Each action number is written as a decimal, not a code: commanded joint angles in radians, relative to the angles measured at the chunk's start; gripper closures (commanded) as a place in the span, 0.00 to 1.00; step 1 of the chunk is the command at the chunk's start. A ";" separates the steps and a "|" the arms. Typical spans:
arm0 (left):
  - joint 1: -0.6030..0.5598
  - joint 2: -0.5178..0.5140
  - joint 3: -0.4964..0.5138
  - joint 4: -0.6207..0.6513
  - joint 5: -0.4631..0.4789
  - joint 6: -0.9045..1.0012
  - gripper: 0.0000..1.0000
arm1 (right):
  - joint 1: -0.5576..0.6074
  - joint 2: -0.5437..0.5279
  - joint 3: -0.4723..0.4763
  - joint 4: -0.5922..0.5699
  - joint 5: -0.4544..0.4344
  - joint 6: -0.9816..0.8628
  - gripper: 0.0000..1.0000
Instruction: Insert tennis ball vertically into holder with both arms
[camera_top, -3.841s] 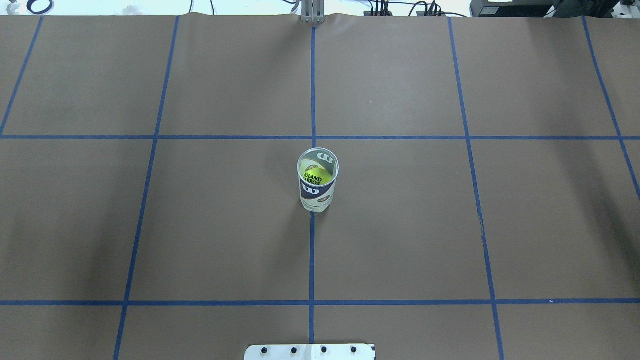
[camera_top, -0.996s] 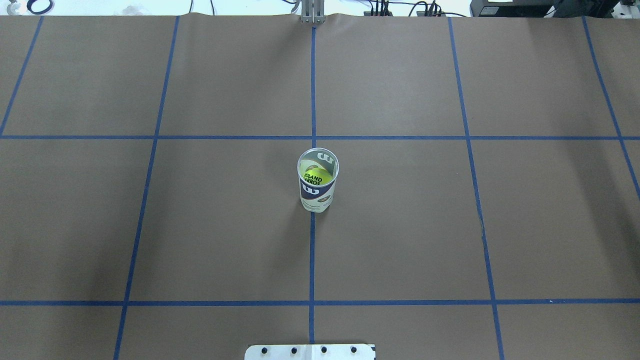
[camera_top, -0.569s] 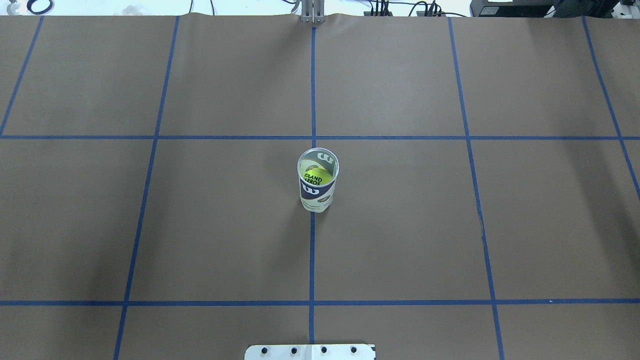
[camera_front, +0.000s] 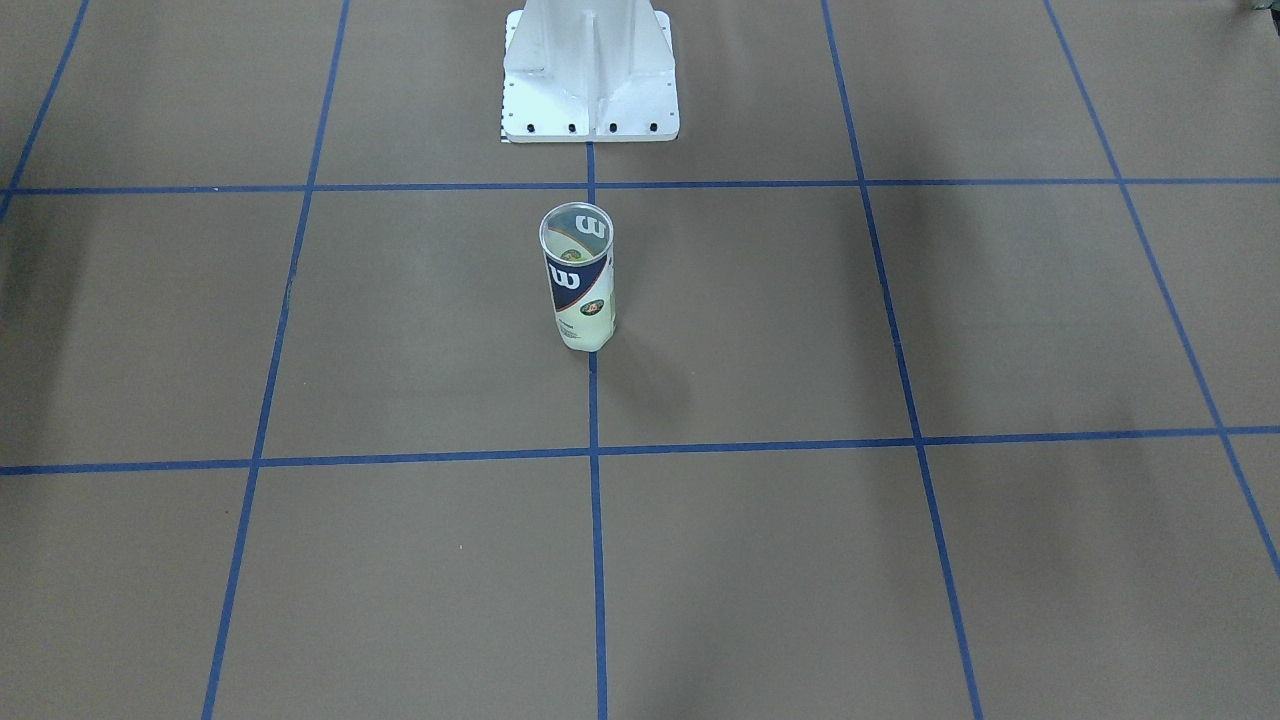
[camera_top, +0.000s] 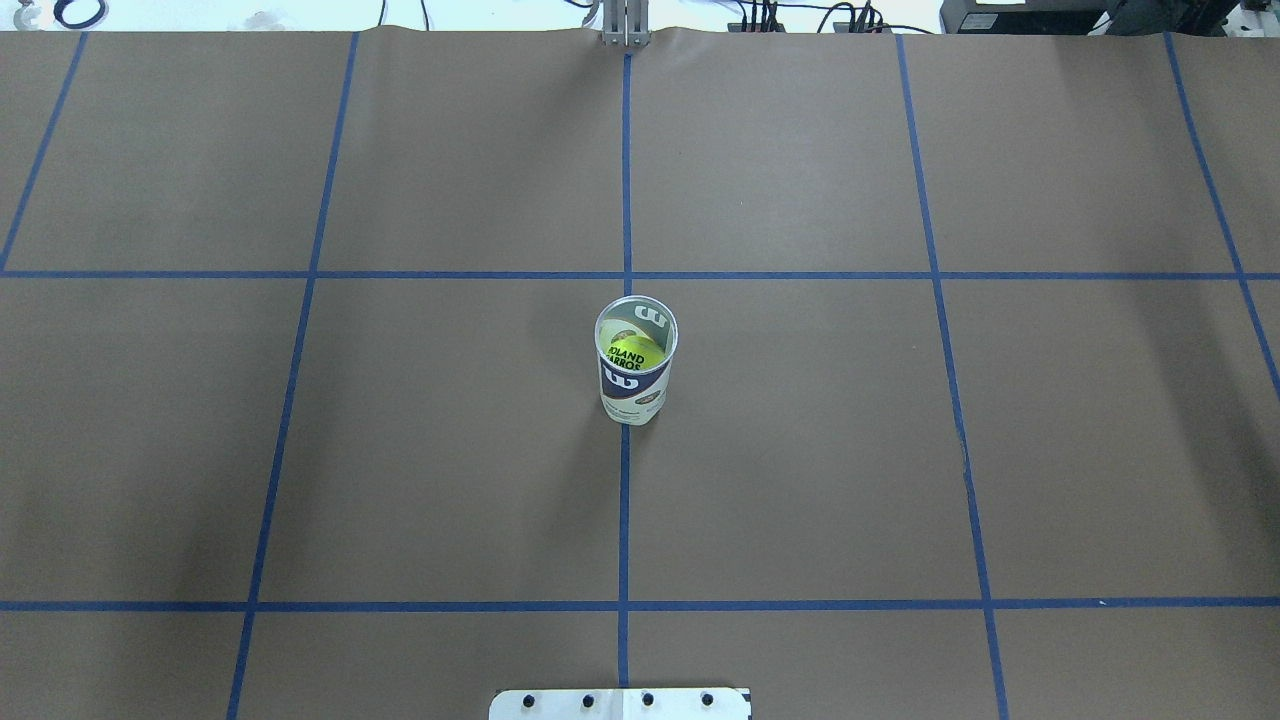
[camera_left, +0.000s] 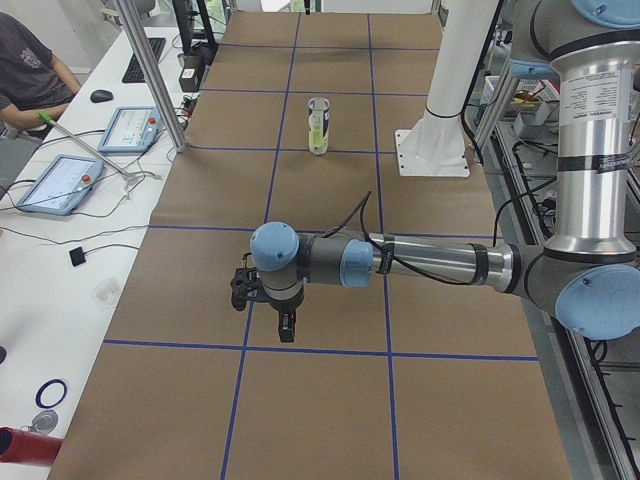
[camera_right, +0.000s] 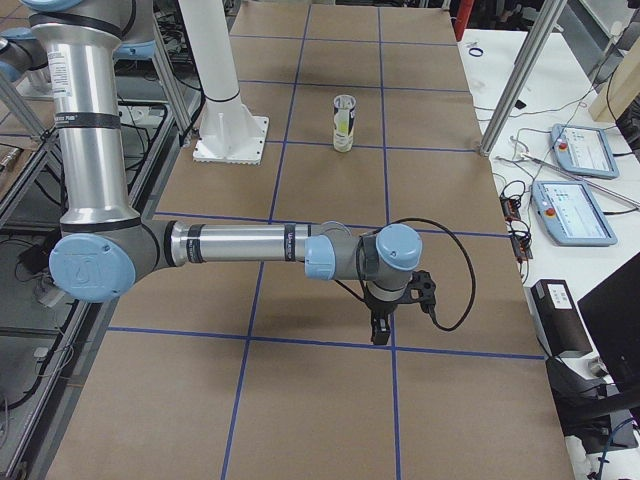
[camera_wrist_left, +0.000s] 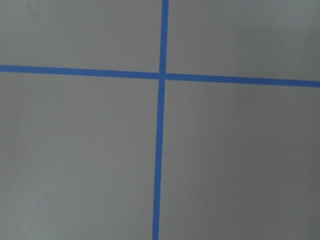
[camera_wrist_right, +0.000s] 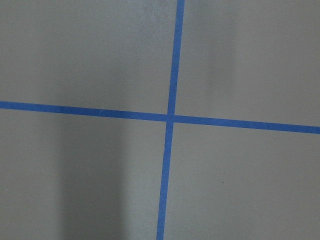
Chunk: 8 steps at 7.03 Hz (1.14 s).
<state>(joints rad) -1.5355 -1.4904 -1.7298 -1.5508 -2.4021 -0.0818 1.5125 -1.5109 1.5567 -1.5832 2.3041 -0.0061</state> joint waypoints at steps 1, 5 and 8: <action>0.000 0.016 0.018 -0.063 0.004 0.098 0.01 | 0.000 0.000 -0.003 0.002 -0.003 -0.002 0.00; 0.000 -0.001 0.010 -0.057 0.004 0.090 0.01 | -0.008 0.003 -0.007 0.005 0.000 0.000 0.00; -0.003 -0.004 0.009 -0.052 0.008 0.093 0.01 | -0.008 0.001 -0.006 0.005 -0.002 0.000 0.00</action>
